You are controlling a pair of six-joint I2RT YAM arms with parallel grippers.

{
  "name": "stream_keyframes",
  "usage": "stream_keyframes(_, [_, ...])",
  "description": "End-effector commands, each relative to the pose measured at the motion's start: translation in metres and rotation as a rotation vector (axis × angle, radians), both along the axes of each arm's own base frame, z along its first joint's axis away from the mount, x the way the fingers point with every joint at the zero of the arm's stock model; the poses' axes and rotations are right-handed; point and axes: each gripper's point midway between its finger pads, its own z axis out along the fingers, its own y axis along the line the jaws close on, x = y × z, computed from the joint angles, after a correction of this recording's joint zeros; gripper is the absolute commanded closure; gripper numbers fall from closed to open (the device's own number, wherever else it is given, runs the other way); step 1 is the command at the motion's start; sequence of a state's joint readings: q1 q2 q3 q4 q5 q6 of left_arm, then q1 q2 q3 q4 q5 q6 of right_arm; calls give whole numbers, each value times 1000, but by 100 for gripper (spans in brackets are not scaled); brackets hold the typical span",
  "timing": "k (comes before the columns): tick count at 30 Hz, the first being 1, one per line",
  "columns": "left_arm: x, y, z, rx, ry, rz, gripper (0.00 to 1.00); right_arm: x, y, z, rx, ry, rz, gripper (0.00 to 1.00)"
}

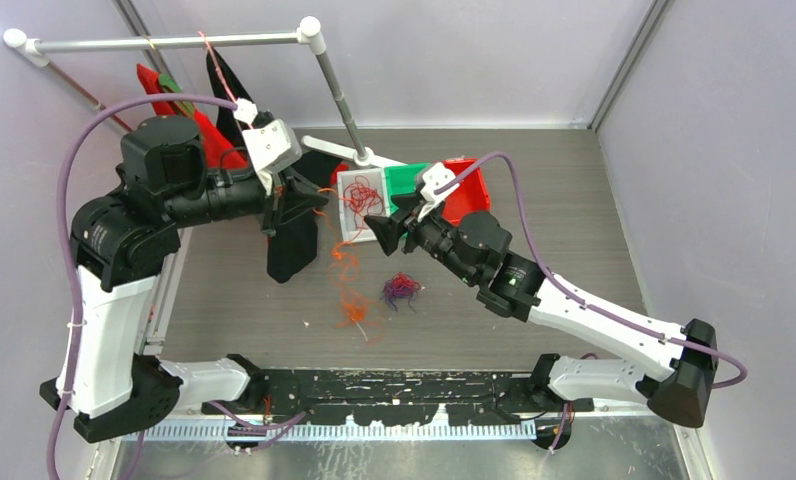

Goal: Untangle the cables

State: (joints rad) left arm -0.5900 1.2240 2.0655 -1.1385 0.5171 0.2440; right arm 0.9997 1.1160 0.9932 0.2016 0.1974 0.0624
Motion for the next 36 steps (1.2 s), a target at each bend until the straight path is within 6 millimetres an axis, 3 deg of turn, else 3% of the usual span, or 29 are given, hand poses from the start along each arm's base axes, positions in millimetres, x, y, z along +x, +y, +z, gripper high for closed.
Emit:
stream_keyframes(1, [-7, 2, 2, -6, -24, -20, 100, -3, -8, 23, 92, -24, -13, 34])
stream_keyframes(6, [-7, 2, -9, 16, 8, -17, 100, -7, -8, 23, 93, -14, 6, 34])
stream_keyframes(10, [-2, 4, -24, 13, 86, 43, 100, -8, -31, 18, 69, 32, -64, 37])
stream_keyframes(13, [9, 8, -35, -21, 97, 132, 100, -19, -47, 9, 87, 71, -66, 39])
stream_keyframes(17, [23, 16, -39, -54, 46, 224, 100, -33, -46, -11, 114, 135, -8, 44])
stream_keyframes(21, [26, 18, -35, -39, 36, 230, 100, -47, -26, -34, 120, 200, 107, 43])
stream_keyframes(25, [25, 15, -39, -22, 47, 209, 100, -55, 2, -39, 151, 220, 211, 37])
stream_keyframes(32, [15, 9, -65, 35, 116, 143, 100, -49, 36, 0, 200, 131, 298, 31])
stream_keyframes(36, [22, 10, -66, 30, 108, 171, 100, -52, 48, 13, 203, 102, 354, 32])
